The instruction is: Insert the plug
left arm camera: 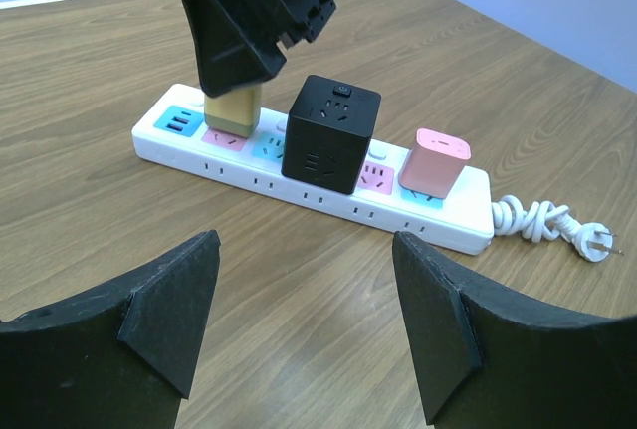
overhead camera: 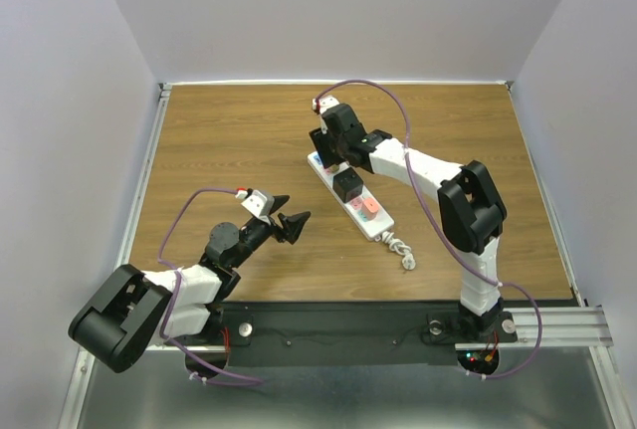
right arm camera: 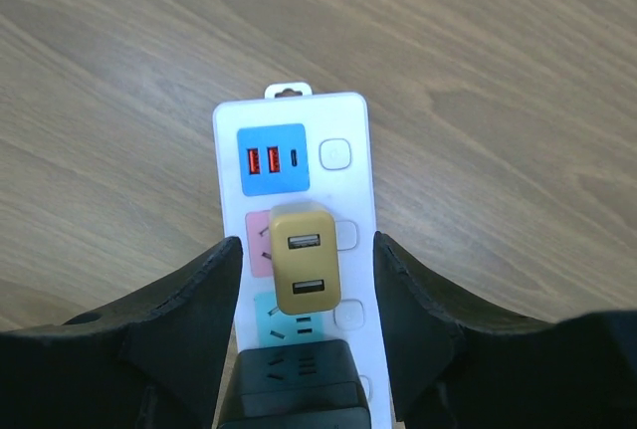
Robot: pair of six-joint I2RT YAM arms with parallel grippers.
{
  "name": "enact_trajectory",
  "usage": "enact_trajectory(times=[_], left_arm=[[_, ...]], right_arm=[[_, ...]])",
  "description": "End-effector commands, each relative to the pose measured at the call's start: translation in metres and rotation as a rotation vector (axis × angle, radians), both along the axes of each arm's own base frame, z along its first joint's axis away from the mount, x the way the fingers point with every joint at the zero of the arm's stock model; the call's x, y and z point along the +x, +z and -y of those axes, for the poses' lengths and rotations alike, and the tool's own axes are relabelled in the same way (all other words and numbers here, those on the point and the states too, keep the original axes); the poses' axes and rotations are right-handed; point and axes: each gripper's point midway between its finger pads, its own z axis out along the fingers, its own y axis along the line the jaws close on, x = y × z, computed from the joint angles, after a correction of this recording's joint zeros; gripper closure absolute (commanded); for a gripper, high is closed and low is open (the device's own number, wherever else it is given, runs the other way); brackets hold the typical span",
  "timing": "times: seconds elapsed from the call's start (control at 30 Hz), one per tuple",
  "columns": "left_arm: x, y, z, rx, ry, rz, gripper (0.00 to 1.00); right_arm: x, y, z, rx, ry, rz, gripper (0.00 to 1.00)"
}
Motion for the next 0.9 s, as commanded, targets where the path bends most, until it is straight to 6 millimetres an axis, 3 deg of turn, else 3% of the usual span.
enact_trajectory(times=[0.0, 0.3, 0.87], left_arm=[[0.005, 0.047, 0.001, -0.095, 0.003, 0.147, 0.19], [0.004, 0.048, 0.000, -0.098, 0.003, 0.150, 0.19], [0.005, 0.047, -0.001, -0.096, 0.009, 0.148, 0.20]], right_arm=[[0.011, 0.048, -0.006, 0.062, 0.007, 0.091, 0.39], [0.017, 0.031, 0.002, 0.023, -0.015, 0.078, 0.39], [0.018, 0.003, -0.004, 0.054, 0.053, -0.008, 0.45]])
